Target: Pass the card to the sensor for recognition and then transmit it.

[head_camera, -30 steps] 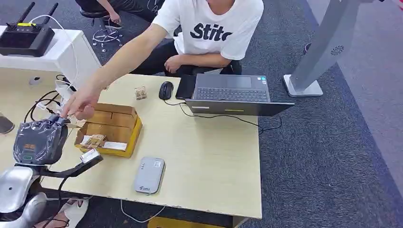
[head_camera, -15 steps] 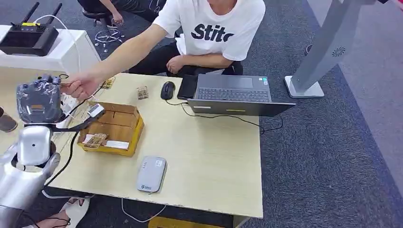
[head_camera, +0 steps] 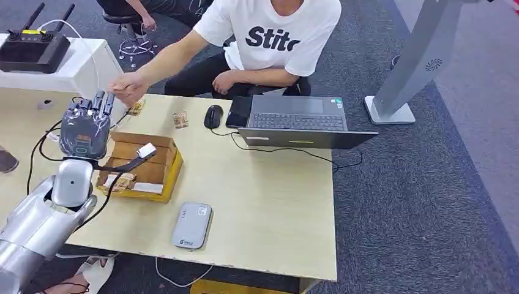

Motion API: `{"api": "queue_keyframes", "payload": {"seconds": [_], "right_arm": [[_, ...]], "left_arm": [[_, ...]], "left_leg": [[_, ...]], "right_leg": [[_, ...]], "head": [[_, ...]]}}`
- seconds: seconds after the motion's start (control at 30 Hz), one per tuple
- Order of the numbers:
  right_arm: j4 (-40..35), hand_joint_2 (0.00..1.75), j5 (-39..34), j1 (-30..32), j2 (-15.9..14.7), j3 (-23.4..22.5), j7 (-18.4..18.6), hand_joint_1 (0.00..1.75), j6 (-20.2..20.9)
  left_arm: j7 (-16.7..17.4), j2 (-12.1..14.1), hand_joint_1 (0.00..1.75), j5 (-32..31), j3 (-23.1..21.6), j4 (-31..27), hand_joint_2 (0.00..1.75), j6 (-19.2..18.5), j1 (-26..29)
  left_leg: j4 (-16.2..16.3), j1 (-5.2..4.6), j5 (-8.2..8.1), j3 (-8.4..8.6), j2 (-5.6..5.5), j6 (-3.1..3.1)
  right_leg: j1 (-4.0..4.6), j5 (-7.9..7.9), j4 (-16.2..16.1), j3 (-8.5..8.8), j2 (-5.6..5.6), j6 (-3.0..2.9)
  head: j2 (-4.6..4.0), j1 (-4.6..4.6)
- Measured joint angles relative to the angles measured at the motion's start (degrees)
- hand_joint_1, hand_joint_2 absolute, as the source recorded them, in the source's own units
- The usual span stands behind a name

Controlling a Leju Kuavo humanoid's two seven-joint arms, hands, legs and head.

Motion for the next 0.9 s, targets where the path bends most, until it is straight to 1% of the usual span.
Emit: {"api": "queue_keyframes", "payload": {"seconds": [0.07, 0.13, 0.17, 0.2, 0.27, 0.3, 0.37, 0.4, 0.43, 0.47, 0.5, 0.53, 0.57, 0.6, 0.63, 0.67, 0.7, 0.73, 0.77, 0.83, 0.87, 0.9], "right_arm": [[0.07, 1.75, -0.31, 0.0, 0.02, 0.0, 0.44, 0.0, 0.0], [0.24, 1.75, -1.01, 0.0, 0.04, -0.24, 0.5, 0.0, 0.0], [0.33, 1.75, -1.34, 0.05, 0.13, -0.37, 0.48, 0.0, 0.0], [0.55, 1.75, -1.55, 0.08, 0.2, -0.5, 0.48, 0.0, 0.0], [0.88, 1.75, -2.69, 0.13, 0.42, -0.88, 0.11, 0.0, 0.0], [1.03, 1.75, -3.17, 0.17, 0.5, -1.18, -0.07, 0.0, 0.0], [1.18, 1.75, -3.91, 0.34, 0.66, -1.55, -0.11, 0.0, 0.0], [1.29, 1.75, -4.49, 0.42, 0.66, -1.71, -0.11, 0.0, 0.0], [1.44, 1.75, -5.25, 0.44, 0.66, -1.9, -0.11, 0.0, 0.0], [1.55, 1.75, -5.82, 0.51, 0.66, -2.14, -0.09, 0.0, 0.0], [1.66, 1.75, -6.23, 0.74, 0.66, -2.27, 0.02, 0.0, 0.0], [1.75, 1.75, -6.47, 1.03, 0.66, -2.32, 0.11, 0.0, 0.0], [1.97, 1.75, -7.0, 1.22, 0.66, -2.38, 0.26, 0.0, -0.02], [2.08, 1.75, -7.65, 1.28, 0.64, -2.56, 0.29, 0.0, -0.04], [2.19, 1.75, -8.22, 1.29, 0.63, -2.78, 0.09, 0.0, -0.09], [2.25, 1.75, -8.74, 1.28, 0.63, -2.95, -0.09, 0.0, -0.11], [2.27, 1.75, -9.32, 1.24, 0.63, -3.08, -0.44, 0.0, -0.11], [2.32, 1.75, -9.97, 1.23, 0.63, -3.24, -1.1, 0.0, -0.11], [2.45, 1.75, -10.92, 1.26, 0.5, -3.52, -2.05, 0.0, -0.13], [2.56, 1.75, -12.37, 1.26, 0.37, -4.3, -3.36, 0.0, -0.15], [2.62, 1.75, -12.88, 1.28, 0.26, -4.72, -3.69, 0.0, -0.18], [2.73, 1.75, -13.16, 1.34, -0.02, -4.9, -3.65, 0.0, -0.17]], "left_arm": [[0.0, -0.11, 0.0, 0.0, 0.31, 0.07, 1.75, 2.15, 0.22], [-0.11, -0.11, 0.0, 0.0, 1.66, -0.65, 1.75, 6.7, 1.4], [-0.72, -0.11, 0.0, 0.0, 2.72, -1.73, 1.75, 8.52, 2.54], [-1.61, -0.11, 0.0, 0.0, 4.32, -3.92, 1.75, 9.42, 4.28], [-3.24, 0.24, 0.0, 0.0, 8.14, -9.0, 1.75, 9.14, 9.1], [-3.19, 0.87, 0.0, 0.0, 9.52, -11.81, 1.75, 8.79, 11.61], [-1.6, 2.32, 0.0, 0.0, 11.85, -16.53, 1.75, 8.7, 16.15], [-0.81, 3.19, 0.0, 0.0, 13.3, -18.74, 1.75, 8.81, 18.83], [-0.24, 4.14, 0.0, 0.0, 15.22, -22.6, 1.75, 9.25, 24.02], [0.05, 5.5, 0.0, 0.0, 18.45, -27.23, 1.75, 9.99, 29.98], [-0.73, 6.64, 0.0, 0.0, 21.92, -31.1, 1.75, 10.82, 35.86], [-2.42, 7.26, 0.0, 0.0, 24.52, -33.23, 1.75, 11.68, 39.91], [-6.04, 7.12, 0.0, 0.02, 29.13, -36.25, 1.75, 13.12, 43.75], [-9.18, 5.24, 0.0, 0.41, 34.0, -39.24, 1.75, 14.49, 47.69], [-12.39, 2.36, 0.0, 1.46, 38.77, -41.65, 1.75, 15.54, 51.02], [-14.85, -0.99, 0.0, 2.73, 42.76, -43.42, 1.75, 15.81, 53.49], [-17.36, -3.55, 0.0, 4.88, 46.07, -44.85, 1.75, 15.85, 55.83], [-19.9, -5.83, 0.0, 7.9, 49.15, -46.04, 1.75, 15.85, 57.37], [-23.97, -9.86, 0.0, 11.93, 53.3, -47.27, 1.75, 15.68, 58.48], [-31.76, -16.31, 0.0, 18.72, 61.07, -48.69, 1.75, 14.77, 60.23], [-36.15, -20.58, 0.0, 21.01, 65.22, -49.14, 1.75, 13.51, 60.79], [-40.48, -23.98, 0.0, 21.94, 70.05, -49.18, 1.75, 11.95, 60.32]], "left_leg": [[-0.01, 0.01, 0.0, -0.01, 0.0, 0.0], [-0.02, 0.0, 0.0, -0.01, 0.04, 0.0], [-0.02, 0.0, 0.0, 0.0, 0.05, 0.0], [-0.02, -0.02, 0.0, -0.02, 0.07, 0.0], [-0.04, -0.03, -0.04, -0.02, 0.17, -0.02], [-0.03, -0.02, -0.07, -0.02, 0.26, -0.02], [-0.04, -0.02, -0.11, -0.05, 0.33, -0.03], [-0.07, -0.03, -0.14, -0.08, 0.31, -0.01], [-0.1, -0.05, -0.28, 0.07, 0.47, -0.14], [-0.14, -0.05, -0.44, 0.27, 0.87, -0.27], [-0.1, 0.0, -0.55, 0.36, 1.22, -0.16], [-0.07, 0.03, -0.55, 0.18, 1.24, -0.14], [-0.08, 0.01, -0.53, 0.11, 1.06, -0.12], [-0.11, -0.08, -0.56, 0.14, 0.98, -0.08], [-0.12, -0.14, -0.58, 0.18, 0.98, -0.06], [-0.13, -0.09, -0.59, 0.1, 0.98, -0.05], [-0.11, 0.01, -0.61, 0.09, 0.96, -0.04], [-0.11, -0.02, -0.62, 0.07, 0.95, -0.04], [-0.13, -0.09, -0.65, 0.06, 0.92, 0.02], [-0.14, -0.1, -0.7, 0.13, 0.89, 0.09], [-0.12, -0.08, -0.71, 0.19, 0.88, 0.1], [-0.12, -0.11, -0.68, 0.14, 0.77, 0.14]], "right_leg": [[0.0, 0.0, 0.03, 0.01, 0.0, 0.0], [0.0, 0.0, 0.04, 0.01, 0.05, 0.0], [0.0, 0.0, 0.04, 0.01, 0.05, 0.0], [-0.01, 0.0, 0.04, 0.02, 0.08, 0.0], [-0.01, -0.01, 0.04, 0.0, 0.18, -0.01], [-0.01, -0.02, 0.04, -0.03, 0.27, -0.02], [-0.01, -0.04, 0.03, -0.06, 0.32, -0.02], [-0.01, -0.1, 0.04, -0.01, 0.31, -0.01], [-0.02, -0.14, 0.05, 0.01, 0.44, -0.09], [-0.02, -0.19, 0.06, 0.03, 0.85, -0.17], [0.0, -0.2, 0.03, -0.1, 1.24, -0.18], [0.01, -0.2, 0.03, -0.16, 1.2, -0.18], [0.0, -0.23, 0.02, -0.16, 1.06, -0.16], [-0.06, -0.3, 0.01, -0.14, 1.01, -0.07], [-0.1, -0.32, 0.01, -0.15, 1.01, -0.07], [-0.1, -0.35, 0.02, -0.11, 1.01, -0.06], [-0.01, -0.36, -0.03, -0.1, 0.96, -0.07], [-0.02, -0.36, -0.06, -0.08, 0.93, -0.07], [-0.03, -0.38, -0.05, -0.03, 0.87, -0.04], [-0.08, -0.39, -0.06, 0.06, 0.81, -0.02], [-0.07, -0.39, -0.1, 0.06, 0.8, -0.02], [-0.08, -0.39, -0.1, 0.05, 0.69, -0.01]], "head": [[0.0, -0.02], [0.0, -0.04], [0.0, -0.02], [0.0, 0.02], [0.0, 0.07], [0.0, 0.04], [0.0, 0.0], [0.0, 0.04], [0.0, 0.2], [0.0, 0.09], [0.0, -0.02], [0.0, -0.02], [0.0, 0.15], [0.0, 0.2], [0.0, -0.06], [0.0, -0.15], [0.0, 0.13], [0.0, 0.26], [0.0, 0.2], [0.0, 0.13], [0.0, 0.13], [0.0, 0.13]]}}
